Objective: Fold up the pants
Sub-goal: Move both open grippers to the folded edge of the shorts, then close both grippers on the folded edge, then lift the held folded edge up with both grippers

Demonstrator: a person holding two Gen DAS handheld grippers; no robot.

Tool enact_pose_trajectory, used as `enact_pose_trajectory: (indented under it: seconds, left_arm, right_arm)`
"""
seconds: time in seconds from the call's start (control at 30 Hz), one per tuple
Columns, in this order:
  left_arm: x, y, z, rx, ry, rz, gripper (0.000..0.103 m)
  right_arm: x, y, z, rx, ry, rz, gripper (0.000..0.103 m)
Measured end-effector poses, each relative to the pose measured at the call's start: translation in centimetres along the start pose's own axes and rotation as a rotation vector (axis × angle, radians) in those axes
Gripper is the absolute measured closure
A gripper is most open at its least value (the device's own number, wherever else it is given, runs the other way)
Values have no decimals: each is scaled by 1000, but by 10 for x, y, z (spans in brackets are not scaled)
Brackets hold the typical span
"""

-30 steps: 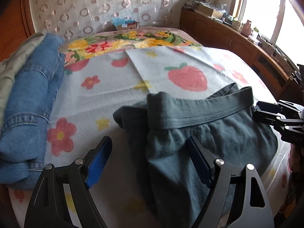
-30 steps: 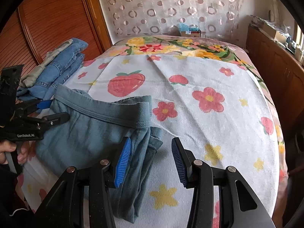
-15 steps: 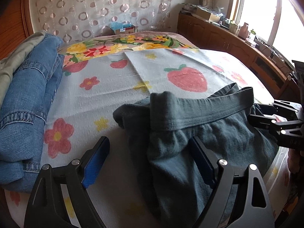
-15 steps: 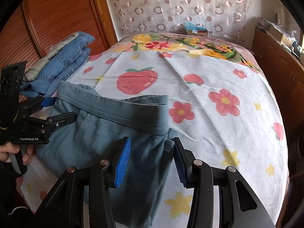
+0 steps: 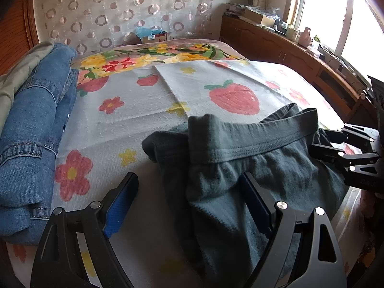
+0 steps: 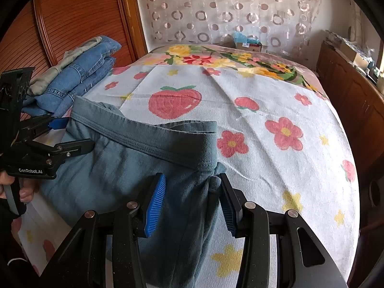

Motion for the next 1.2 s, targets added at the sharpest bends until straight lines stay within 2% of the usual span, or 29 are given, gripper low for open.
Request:
enact_pose_trajectory:
  seconds: [0.27,0.5,0.57,0.73,0.83,0.97,1.2]
  left_arm:
    - [3,-4,-4,-75,8,-37,37]
    - [4,1,-2,-99,12,-26,52]
    - [4,3,-2,-91,16,-17,55]
    - [2,9,-7,-102,25,0,70]
    - [2,10,-12,-99,38,7,80]
    - [0,9,-21,-117,61,9,86]
    - [-1,18,-44,-121,119,34,90]
  right_arm:
    - [-1,3,-2,9,6,1,59]
    - [-2,5,-3,14,11,3,60]
    - [-2,6,-3,10,12,3,63]
    - [-1,3,-3,29,8,-9,84]
    - [-2,1,-4,24,11,-19,88]
    - [-3,1,-9,24,27,-21,91]
    - [-5,-3,-31,20,90,-24,93]
Point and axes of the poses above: each gripper's, at about its wrist camera, not at the fingertips, and z roughly the way its jaws point, y to its right, x to its top, the point moved 1 cm from there along z, roughly the way its jaws point, and after that the axes turned 10 degrees about -y, right-handed, at the moved point
